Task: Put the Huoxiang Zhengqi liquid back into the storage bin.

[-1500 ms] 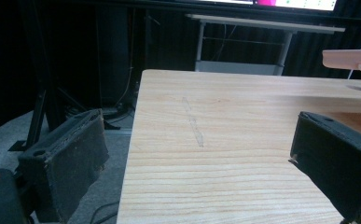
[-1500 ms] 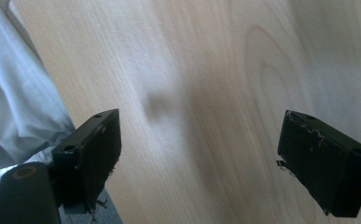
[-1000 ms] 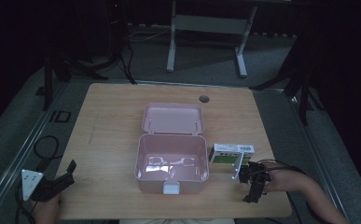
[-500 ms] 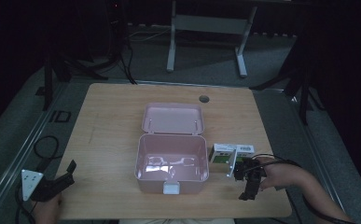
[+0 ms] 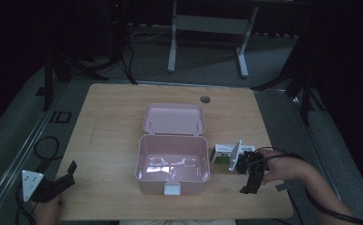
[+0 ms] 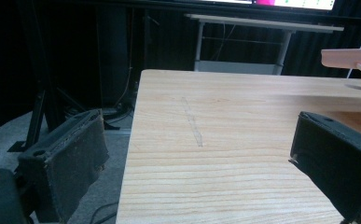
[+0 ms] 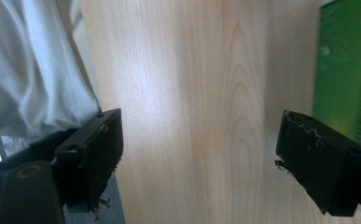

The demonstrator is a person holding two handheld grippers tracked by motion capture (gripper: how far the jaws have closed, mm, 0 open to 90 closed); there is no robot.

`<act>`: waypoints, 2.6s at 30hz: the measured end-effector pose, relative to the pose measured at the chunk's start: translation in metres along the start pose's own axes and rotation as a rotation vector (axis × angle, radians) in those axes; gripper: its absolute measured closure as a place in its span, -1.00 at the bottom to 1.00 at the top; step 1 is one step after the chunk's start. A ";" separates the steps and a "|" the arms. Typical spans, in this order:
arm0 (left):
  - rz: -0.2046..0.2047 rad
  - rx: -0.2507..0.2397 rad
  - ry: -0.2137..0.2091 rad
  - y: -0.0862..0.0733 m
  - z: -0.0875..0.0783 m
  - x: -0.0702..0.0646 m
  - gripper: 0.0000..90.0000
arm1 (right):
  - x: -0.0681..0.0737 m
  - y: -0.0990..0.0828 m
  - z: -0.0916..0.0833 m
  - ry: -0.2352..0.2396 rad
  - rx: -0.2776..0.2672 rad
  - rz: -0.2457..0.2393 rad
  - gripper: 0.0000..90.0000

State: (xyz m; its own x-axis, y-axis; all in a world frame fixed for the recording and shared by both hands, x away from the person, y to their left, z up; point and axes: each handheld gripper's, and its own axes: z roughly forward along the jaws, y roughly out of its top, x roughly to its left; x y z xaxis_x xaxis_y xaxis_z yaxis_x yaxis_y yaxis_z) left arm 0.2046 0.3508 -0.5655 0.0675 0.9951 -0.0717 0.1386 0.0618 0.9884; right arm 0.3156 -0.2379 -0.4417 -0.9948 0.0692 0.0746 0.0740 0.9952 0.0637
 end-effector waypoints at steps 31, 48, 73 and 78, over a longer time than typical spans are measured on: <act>-0.001 0.004 -0.006 0.000 0.000 0.000 -0.91 | -0.078 -0.001 -0.040 -0.158 0.050 0.021 -0.10; -0.003 0.005 -0.007 0.000 0.000 0.001 -0.91 | -0.098 0.006 -0.005 -0.104 0.078 0.017 0.16; -0.006 0.007 -0.008 0.000 0.001 0.001 -0.91 | -0.097 0.015 0.011 -0.078 0.141 -0.005 0.37; -0.007 0.007 -0.008 0.000 0.001 0.001 -0.91 | -0.097 0.016 0.008 -0.067 0.142 0.007 0.37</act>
State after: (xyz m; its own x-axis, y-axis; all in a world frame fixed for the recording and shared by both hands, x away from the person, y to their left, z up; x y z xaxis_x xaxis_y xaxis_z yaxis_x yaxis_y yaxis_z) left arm 0.2053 0.3518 -0.5653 0.0748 0.9940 -0.0793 0.1458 0.0677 0.9870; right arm 0.4124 -0.2283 -0.4560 -0.9971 0.0763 0.0079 0.0755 0.9941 -0.0779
